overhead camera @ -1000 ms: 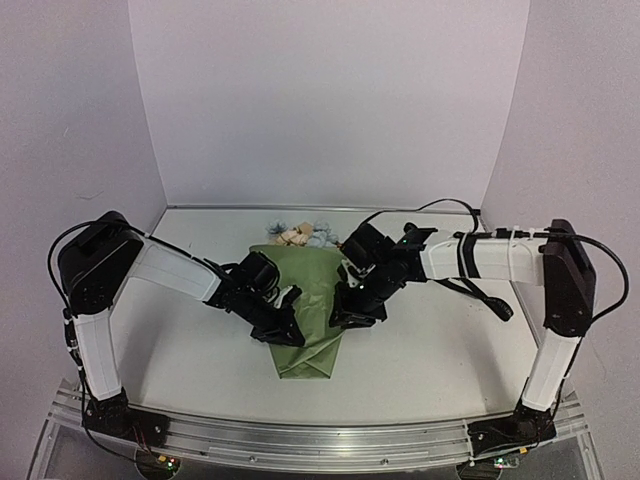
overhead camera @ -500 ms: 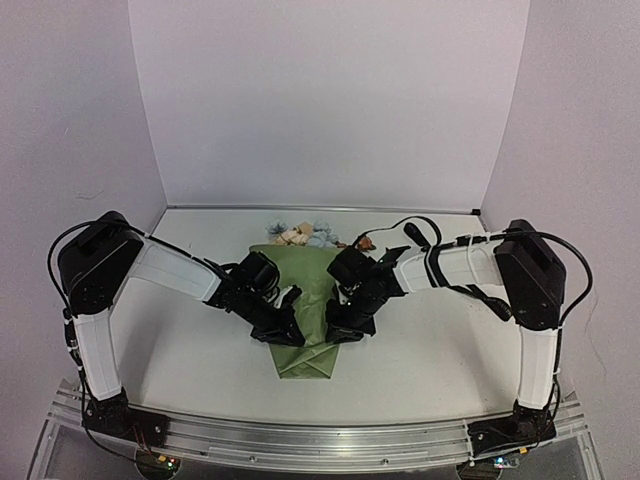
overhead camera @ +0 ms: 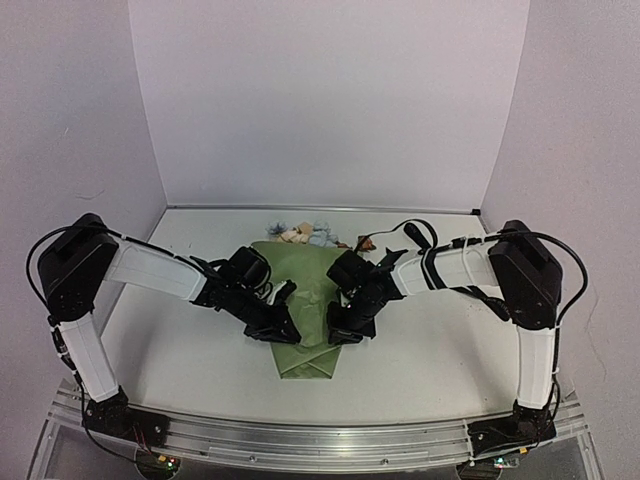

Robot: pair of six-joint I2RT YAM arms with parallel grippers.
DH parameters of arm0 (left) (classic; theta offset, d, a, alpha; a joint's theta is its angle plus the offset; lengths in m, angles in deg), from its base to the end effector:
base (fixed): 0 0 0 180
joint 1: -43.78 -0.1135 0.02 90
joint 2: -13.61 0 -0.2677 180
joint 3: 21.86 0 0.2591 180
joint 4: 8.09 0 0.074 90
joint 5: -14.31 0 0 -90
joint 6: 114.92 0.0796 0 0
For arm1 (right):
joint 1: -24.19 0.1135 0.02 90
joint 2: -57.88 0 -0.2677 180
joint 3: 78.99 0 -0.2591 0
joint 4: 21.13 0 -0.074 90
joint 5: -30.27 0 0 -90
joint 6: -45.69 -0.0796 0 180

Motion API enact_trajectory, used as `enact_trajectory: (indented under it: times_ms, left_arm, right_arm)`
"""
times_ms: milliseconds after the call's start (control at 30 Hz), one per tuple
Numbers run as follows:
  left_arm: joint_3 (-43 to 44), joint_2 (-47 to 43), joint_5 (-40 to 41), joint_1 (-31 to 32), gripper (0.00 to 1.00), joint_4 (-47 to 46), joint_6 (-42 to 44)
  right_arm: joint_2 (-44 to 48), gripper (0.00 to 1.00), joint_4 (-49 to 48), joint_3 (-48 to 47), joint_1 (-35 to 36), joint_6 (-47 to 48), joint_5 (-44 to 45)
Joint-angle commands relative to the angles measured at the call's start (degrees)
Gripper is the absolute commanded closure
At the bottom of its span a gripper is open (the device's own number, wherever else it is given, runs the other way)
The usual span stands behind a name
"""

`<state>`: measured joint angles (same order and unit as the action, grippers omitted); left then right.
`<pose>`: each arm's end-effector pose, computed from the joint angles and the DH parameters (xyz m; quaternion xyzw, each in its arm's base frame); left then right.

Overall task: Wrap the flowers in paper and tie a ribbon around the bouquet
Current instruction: Press the fold line on the folded wrapping paper.

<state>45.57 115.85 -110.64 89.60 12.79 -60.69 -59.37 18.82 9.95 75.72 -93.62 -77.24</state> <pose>0.2237 -0.2957 0.1122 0.1681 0.9002 -0.4010 0.0255 0.2523 0.3560 0.1000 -0.0502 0.9662 0.2524 0.0154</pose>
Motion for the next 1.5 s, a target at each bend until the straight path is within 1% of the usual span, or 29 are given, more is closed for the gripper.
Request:
enact_trajectory:
  times_ms: [0, 367, 600, 767, 1033, 1233, 1400, 1467]
  left_arm:
    - [-3.8, -3.5, -1.8, 0.4, 0.89, 0.4, 0.8]
    - [-8.5, -0.5, -3.2, 1.8, 0.90, -3.7, -2.0]
    - [-11.3, -1.1, -2.4, 2.4, 0.89, -2.3, -2.6]
    - [-11.7, -1.1, -2.2, 3.1, 0.89, -1.5, -2.6]
    - [-14.8, -5.8, -1.7, 3.6, 0.86, 2.3, -2.1]
    - [-11.1, -11.4, -0.8, 3.2, 0.83, 5.8, -1.2]
    - [-8.4, -13.8, -2.3, -0.4, 0.82, 3.7, -2.6]
    - [-7.7, -13.4, -2.3, -1.9, 0.81, 2.6, -2.9]
  right_arm:
    - [-0.9, 0.86, 1.4, 0.4, 0.0, -0.8, 2.6]
    - [-1.6, 0.87, 2.4, -0.2, 0.0, -0.9, 2.8]
    - [-1.8, 0.87, 2.9, -0.5, 0.0, -0.7, 3.0]
    - [-1.9, 0.87, 3.1, -1.0, -0.1, -0.5, 3.2]
    - [-2.0, 0.87, 3.6, -1.4, 0.0, 0.0, 3.3]
    - [-2.0, 0.87, 3.8, -1.4, 0.0, 0.1, 3.5]
    - [-1.8, 0.87, 4.0, -1.2, -0.1, 0.2, 3.4]
    - [-1.7, 0.87, 4.0, -1.0, 0.0, 0.3, 3.5]
